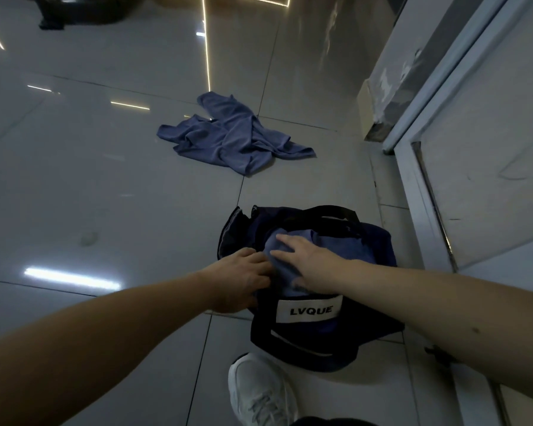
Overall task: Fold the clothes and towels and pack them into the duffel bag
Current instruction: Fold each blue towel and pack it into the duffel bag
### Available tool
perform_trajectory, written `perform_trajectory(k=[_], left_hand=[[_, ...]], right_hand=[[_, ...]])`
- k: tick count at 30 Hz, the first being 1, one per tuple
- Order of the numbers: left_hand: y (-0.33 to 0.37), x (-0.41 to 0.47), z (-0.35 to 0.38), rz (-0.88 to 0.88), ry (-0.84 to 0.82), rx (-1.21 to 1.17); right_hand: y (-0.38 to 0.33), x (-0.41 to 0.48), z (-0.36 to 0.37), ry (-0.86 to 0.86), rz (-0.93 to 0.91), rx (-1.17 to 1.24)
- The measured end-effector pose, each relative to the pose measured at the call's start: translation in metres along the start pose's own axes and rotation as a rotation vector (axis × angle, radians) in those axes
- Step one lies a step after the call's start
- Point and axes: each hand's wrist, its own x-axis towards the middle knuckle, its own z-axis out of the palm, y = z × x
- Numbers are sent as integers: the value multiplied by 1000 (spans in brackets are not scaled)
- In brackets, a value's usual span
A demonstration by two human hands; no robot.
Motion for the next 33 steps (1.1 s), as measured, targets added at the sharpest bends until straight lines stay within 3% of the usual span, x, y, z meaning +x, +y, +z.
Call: perform_trajectory(k=[8,13,16,20,23,33], left_hand=[[-8,0,-10,64,4,-10],[2,4,-16,80,2,-143],[10,8,-16,12,-81,-161],[20,16,-12,19,-90,-142],[22,18,-8,30,-79,-164],[24,13,-5,53,-41,-272]], right_hand=[[-6,20,15,-88,25,-135],[-5,29,18,9,-45,-113],[3,24,19,64,-77,-59],[22,8,19,39,50,-172],[32,3,26,-39,143,-82],[35,20,45,-95,118,-27]])
